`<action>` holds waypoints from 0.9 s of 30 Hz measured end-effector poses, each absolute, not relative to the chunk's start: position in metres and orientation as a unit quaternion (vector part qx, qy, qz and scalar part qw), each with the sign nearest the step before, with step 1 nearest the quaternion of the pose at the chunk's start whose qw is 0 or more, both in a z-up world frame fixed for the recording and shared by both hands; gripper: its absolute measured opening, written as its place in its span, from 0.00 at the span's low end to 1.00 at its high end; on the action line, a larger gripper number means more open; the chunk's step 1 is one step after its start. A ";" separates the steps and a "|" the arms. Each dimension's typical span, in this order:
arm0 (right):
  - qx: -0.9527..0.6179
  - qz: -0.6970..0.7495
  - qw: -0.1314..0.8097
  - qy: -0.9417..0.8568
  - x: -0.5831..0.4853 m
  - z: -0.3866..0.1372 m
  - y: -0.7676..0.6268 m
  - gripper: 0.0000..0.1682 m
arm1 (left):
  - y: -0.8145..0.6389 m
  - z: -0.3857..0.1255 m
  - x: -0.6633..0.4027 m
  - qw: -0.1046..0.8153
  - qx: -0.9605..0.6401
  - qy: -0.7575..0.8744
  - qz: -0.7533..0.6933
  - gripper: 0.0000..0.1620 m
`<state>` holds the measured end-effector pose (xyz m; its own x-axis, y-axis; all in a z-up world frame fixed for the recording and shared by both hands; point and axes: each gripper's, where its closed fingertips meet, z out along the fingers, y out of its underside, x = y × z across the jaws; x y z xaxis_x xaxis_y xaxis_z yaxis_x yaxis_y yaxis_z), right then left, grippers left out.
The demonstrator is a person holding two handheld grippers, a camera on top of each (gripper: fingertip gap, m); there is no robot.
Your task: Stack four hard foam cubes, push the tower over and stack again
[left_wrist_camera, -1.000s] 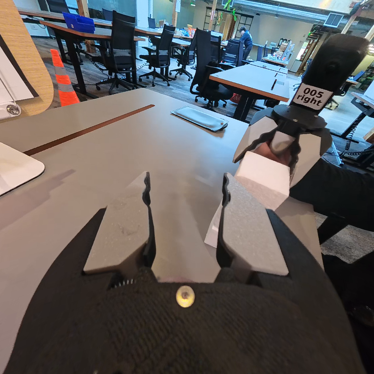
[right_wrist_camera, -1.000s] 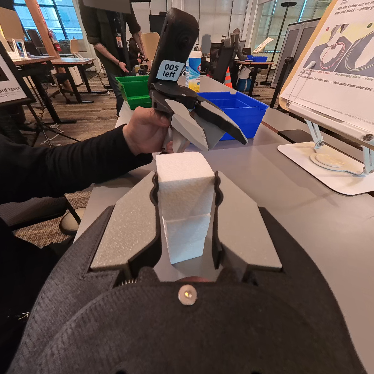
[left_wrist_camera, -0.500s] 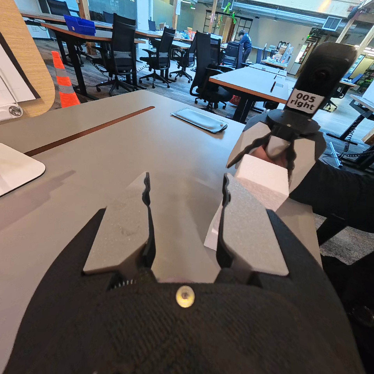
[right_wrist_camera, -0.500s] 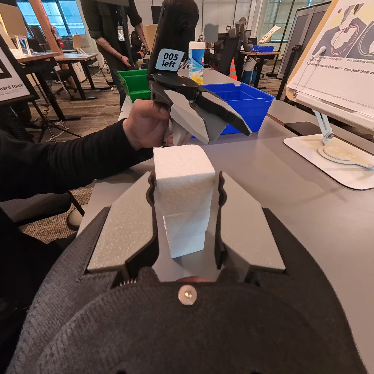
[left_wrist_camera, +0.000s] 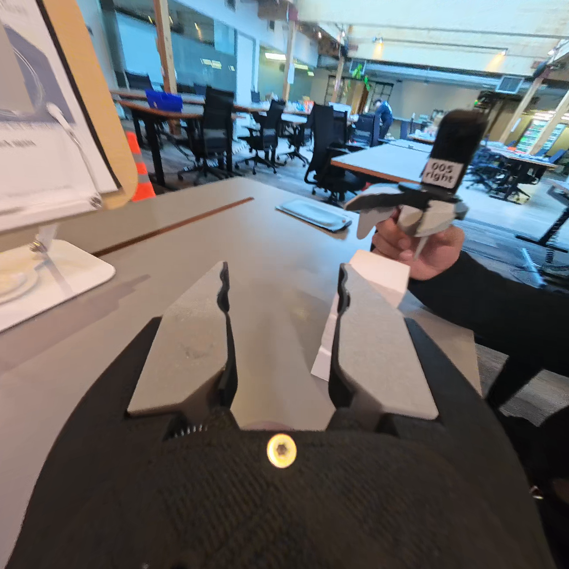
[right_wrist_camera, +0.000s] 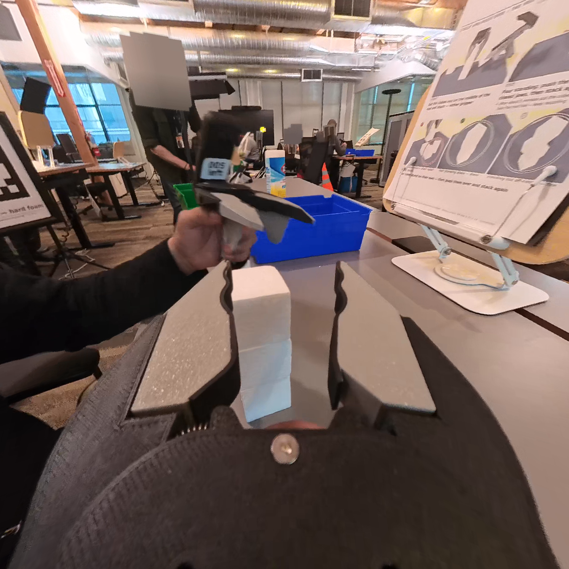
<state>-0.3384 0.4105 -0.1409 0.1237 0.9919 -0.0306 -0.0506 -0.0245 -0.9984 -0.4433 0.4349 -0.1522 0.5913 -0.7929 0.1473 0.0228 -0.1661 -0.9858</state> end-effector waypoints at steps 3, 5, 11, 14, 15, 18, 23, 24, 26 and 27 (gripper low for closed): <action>-0.535 0.491 0.532 -0.435 -0.336 -0.142 0.416 0.38 | 0.413 -0.139 -0.470 0.598 -0.688 0.274 -0.306 0.43; -0.541 0.493 0.530 -0.428 -0.336 -0.142 0.418 0.39 | 0.398 -0.144 -0.489 0.574 -0.721 0.267 -0.280 0.46; -0.529 0.506 0.522 -0.439 -0.341 -0.139 0.406 0.38 | 0.366 -0.224 -0.566 0.435 -0.858 0.245 -0.121 0.46; -0.523 0.499 0.525 -0.450 -0.343 -0.138 0.401 0.38 | 0.356 -0.257 -0.585 0.382 -0.886 0.248 -0.080 0.46; -0.522 0.497 0.526 -0.452 -0.343 -0.139 0.400 0.38 | 0.354 -0.263 -0.590 0.370 -0.890 0.258 -0.061 0.46; -0.522 0.496 0.523 -0.455 -0.344 -0.140 0.399 0.38 | 0.356 -0.261 -0.596 0.375 -0.871 0.317 -0.009 0.44; -0.524 0.506 0.516 -0.452 -0.342 -0.141 0.399 0.38 | 0.343 -0.265 -0.597 0.313 -0.856 0.411 -0.027 0.45; -0.523 0.506 0.516 -0.451 -0.342 -0.141 0.399 0.38 | 0.341 -0.269 -0.599 0.295 -0.855 0.426 -0.025 0.44; -0.522 0.506 0.517 -0.452 -0.342 -0.140 0.398 0.38 | 0.338 -0.280 -0.604 0.256 -0.860 0.440 -0.028 0.44; -0.522 0.506 0.517 -0.453 -0.342 -0.140 0.398 0.38 | 0.340 -0.283 -0.605 0.248 -0.863 0.441 -0.022 0.49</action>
